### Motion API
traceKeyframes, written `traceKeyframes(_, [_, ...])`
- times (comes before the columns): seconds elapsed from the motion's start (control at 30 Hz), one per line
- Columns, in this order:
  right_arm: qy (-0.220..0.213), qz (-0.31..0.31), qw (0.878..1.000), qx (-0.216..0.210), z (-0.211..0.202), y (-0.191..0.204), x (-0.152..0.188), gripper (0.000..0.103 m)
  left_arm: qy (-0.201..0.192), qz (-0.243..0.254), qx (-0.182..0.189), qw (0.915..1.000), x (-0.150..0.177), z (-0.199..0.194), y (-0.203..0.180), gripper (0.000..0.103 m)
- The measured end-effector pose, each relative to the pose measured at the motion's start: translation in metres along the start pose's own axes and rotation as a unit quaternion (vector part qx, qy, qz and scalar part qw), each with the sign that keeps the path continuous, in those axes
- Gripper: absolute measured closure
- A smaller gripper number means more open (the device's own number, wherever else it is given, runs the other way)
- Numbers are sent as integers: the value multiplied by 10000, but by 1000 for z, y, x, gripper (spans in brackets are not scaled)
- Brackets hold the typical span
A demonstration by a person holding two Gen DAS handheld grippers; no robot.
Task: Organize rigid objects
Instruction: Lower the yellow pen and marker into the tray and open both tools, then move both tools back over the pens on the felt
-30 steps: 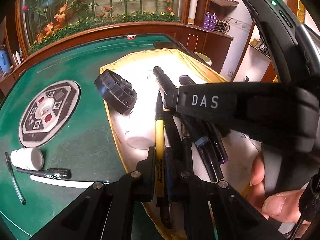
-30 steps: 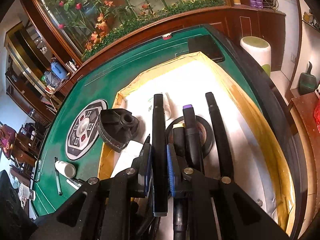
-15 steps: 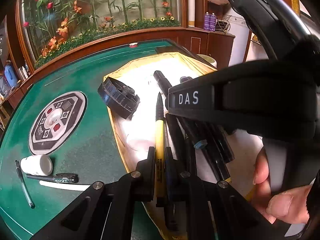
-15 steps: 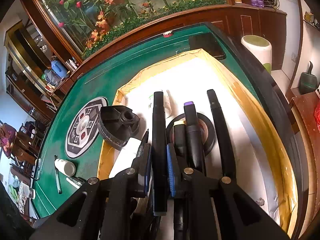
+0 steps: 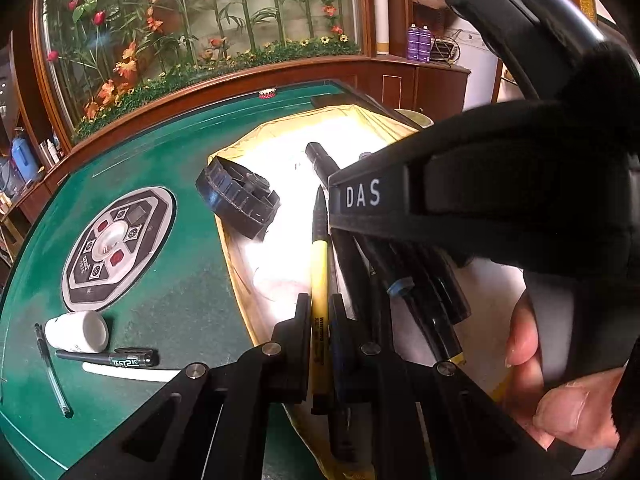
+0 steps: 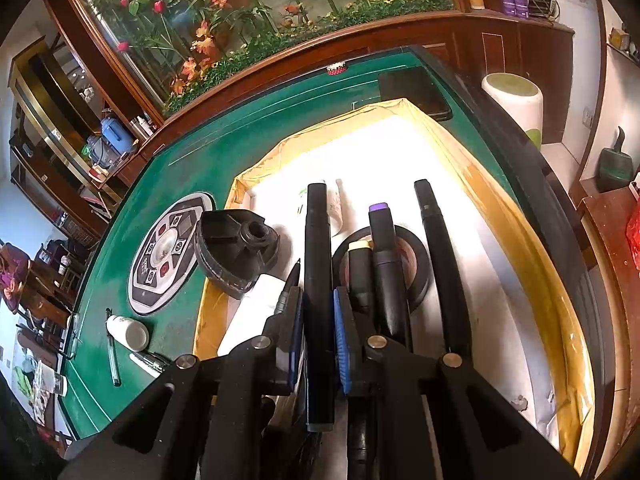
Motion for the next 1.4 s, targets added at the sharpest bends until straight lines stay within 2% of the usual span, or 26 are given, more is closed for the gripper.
traceKeyframes(0.33, [-14,-4,10000,32,0,-3,2,89,4,3,20,10000,1,-2,-2,95])
traceKeyframes(0.43, [-22,-16,10000,41,-1,-4,2,89,6,8,55,10000,0,-3,-4,91])
traceKeyframes(0.5, [-34,-20,10000,41,-2,-5,1,89,-19,10,61,10000,0,-4,-4,80])
traceKeyframes(0.63, [-80,-19,10000,25,-6,-5,-2,89,-107,54,76,9999,-1,-8,-6,72])
traceKeyframes(0.7, [-106,-19,9999,21,-8,-6,-3,89,-181,76,11,9998,-2,-11,-6,62])
traceKeyframes(1.07, [-230,-11,9997,-17,-18,-5,-8,88,-352,52,-23,9994,-7,-16,0,54])
traceKeyframes(1.13, [-290,-8,9996,-56,-22,-4,-9,87,-474,54,-97,9988,-9,-19,3,49])
traceKeyframes(1.2, [-359,-23,9993,-46,-27,-4,-11,87,-620,13,-245,9978,-11,-25,8,33])
traceKeyframes(1.3, [-483,-15,9988,-70,-34,-3,-15,87,-617,-182,-167,9978,-12,-29,18,30])
traceKeyframes(1.4, [-581,-20,9983,-93,-39,-2,-17,87,-443,-523,-44,9976,-8,-32,34,30])
Point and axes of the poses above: each gripper's, at about its wrist camera, not at the fingertips, and z roughly the way its jaws point, y to its left, x to its underside, the point moved 8 cm from there along z, roughly the way its jaws point, and after that the axes turned 5 degrees about -z, right-handed, at the moved point
